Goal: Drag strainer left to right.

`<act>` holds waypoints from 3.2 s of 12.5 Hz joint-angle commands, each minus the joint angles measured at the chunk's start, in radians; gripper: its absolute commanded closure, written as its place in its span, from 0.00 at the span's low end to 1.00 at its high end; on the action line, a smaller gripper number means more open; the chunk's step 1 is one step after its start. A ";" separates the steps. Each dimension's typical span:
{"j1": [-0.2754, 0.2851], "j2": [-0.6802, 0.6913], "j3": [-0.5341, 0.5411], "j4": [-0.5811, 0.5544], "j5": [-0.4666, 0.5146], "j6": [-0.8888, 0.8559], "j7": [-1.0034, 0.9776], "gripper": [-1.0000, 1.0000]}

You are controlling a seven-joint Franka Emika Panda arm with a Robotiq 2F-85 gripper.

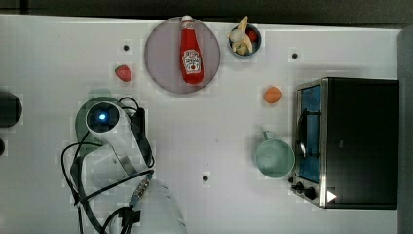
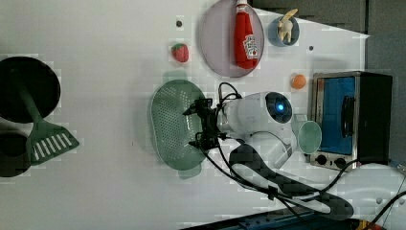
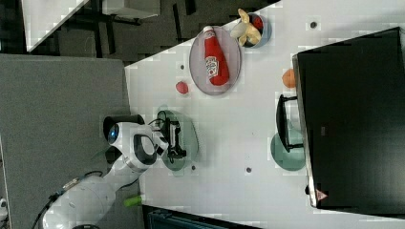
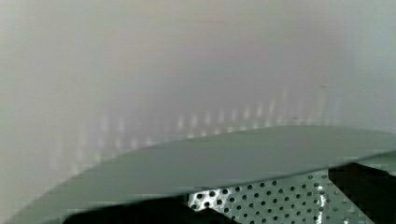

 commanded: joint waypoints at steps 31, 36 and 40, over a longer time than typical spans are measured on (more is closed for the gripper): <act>-0.176 -0.167 -0.367 -0.179 -0.011 0.053 -0.397 0.00; -0.177 -0.167 -0.444 -0.179 -0.011 0.072 -0.469 0.00; -0.176 -0.168 -0.465 -0.179 -0.011 0.073 -0.525 0.00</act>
